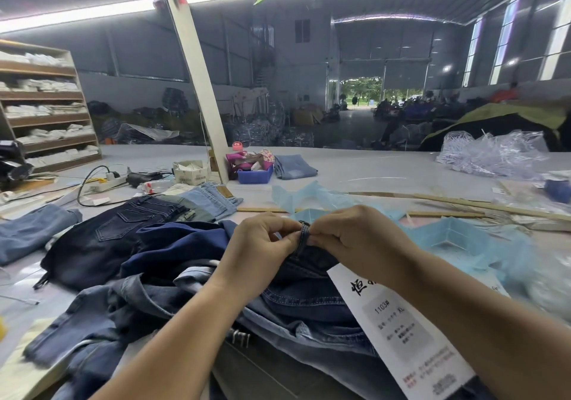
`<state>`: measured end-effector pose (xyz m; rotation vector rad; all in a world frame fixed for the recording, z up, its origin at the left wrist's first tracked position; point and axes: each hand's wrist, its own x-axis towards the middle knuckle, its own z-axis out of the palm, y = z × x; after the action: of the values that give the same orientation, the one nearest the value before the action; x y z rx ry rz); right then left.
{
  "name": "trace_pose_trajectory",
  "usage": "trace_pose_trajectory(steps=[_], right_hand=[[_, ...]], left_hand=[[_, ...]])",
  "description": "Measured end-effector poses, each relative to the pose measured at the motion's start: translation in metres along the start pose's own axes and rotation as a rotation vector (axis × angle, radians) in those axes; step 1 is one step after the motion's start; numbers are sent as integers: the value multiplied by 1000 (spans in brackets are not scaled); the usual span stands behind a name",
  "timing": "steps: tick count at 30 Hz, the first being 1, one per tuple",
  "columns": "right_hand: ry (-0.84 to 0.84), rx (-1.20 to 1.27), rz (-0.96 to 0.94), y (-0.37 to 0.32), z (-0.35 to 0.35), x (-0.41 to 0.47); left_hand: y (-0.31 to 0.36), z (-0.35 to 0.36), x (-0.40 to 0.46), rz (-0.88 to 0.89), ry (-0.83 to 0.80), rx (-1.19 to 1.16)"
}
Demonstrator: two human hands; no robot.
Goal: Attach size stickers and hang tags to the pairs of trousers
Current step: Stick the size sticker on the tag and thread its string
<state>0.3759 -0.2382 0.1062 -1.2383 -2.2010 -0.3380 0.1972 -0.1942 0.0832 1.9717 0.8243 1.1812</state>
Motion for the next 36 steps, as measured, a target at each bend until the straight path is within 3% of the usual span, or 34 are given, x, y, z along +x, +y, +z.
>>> trace_pose_trajectory(steps=[4, 6, 12, 17, 21, 31, 36], right_hand=[[30, 2, -48, 0, 11, -10], [20, -51, -73, 1, 16, -12], [25, -148, -120, 4, 23, -14], [108, -111, -132, 3, 26, -17], [178, -138, -69, 2, 27, -20], [29, -232, 5, 8, 19, -26], [-131, -194, 246, 17, 23, -34]], left_hand=[[0, -6, -1, -240, -147, -286], [-1, -9, -1, -252, -191, -236], [-4, -4, -2, -88, -141, 199], [-6, 1, -7, 20, -139, 367], [-1, 9, -12, 43, -24, 332], [10, 23, -28, 318, 161, 513], [17, 37, -31, 481, 141, 692]])
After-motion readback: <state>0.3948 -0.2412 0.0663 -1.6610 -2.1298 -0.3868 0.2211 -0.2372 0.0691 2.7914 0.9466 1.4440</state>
